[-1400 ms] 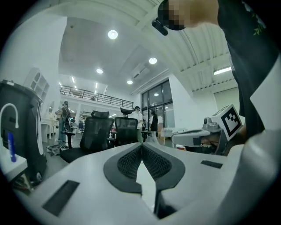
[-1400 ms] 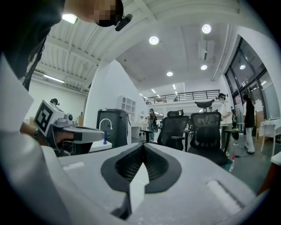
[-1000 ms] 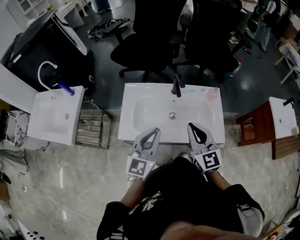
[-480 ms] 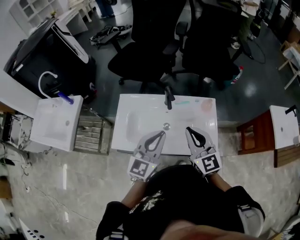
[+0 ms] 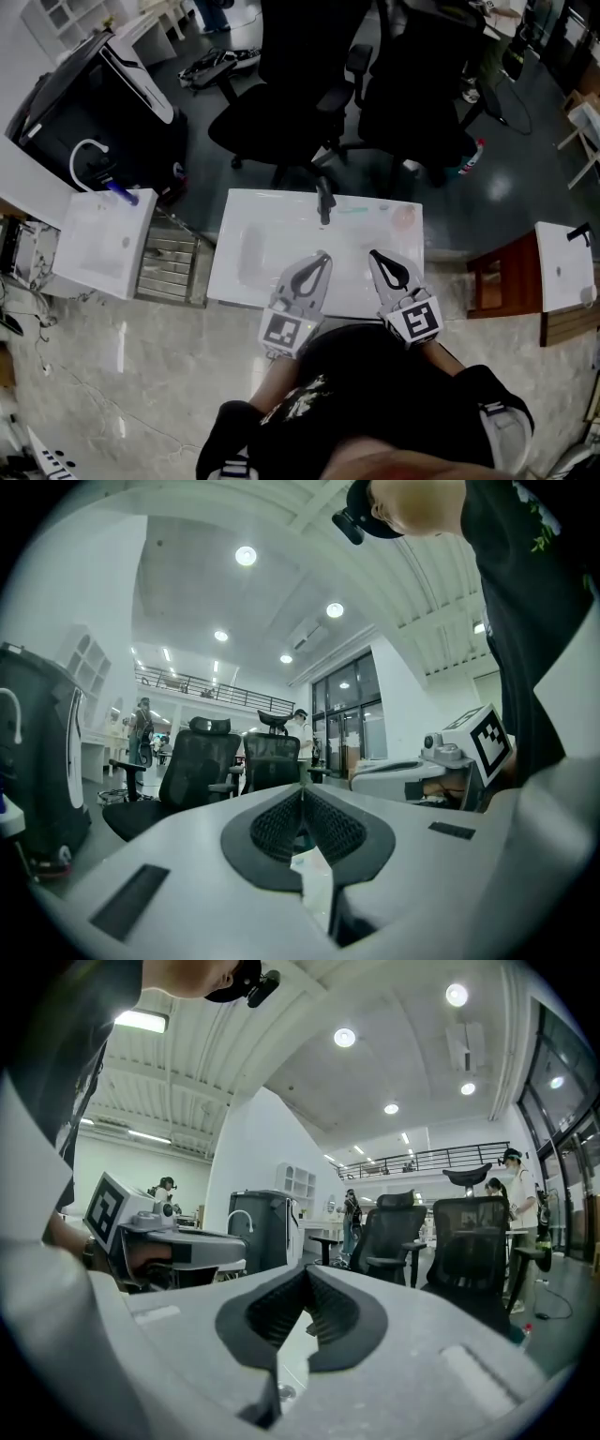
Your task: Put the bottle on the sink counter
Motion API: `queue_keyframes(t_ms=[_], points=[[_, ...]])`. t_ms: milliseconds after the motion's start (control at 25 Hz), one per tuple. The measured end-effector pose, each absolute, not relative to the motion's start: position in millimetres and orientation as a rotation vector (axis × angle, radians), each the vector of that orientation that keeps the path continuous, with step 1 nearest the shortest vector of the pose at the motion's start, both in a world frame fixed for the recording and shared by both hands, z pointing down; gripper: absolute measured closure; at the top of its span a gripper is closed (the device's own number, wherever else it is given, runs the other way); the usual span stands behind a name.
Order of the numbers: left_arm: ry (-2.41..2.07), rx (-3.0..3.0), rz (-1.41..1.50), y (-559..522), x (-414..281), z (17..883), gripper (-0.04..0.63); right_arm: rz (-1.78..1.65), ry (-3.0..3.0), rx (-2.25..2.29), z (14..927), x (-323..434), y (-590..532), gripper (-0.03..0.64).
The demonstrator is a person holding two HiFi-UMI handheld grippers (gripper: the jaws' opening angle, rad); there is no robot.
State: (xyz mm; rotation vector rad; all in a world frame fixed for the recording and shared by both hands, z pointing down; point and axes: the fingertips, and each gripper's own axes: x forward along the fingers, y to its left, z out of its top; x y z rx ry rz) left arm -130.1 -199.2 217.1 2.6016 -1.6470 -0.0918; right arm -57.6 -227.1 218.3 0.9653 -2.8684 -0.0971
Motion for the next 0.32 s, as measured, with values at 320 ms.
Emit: queue_keyframes(t_ms=[320], points=[[-1.697, 2.549, -0.057, -216.9, -124.7, 235.1, 0.575, -0.122, -2.875, 0.892, 233.5, -51.9, -243.2, 0.623]])
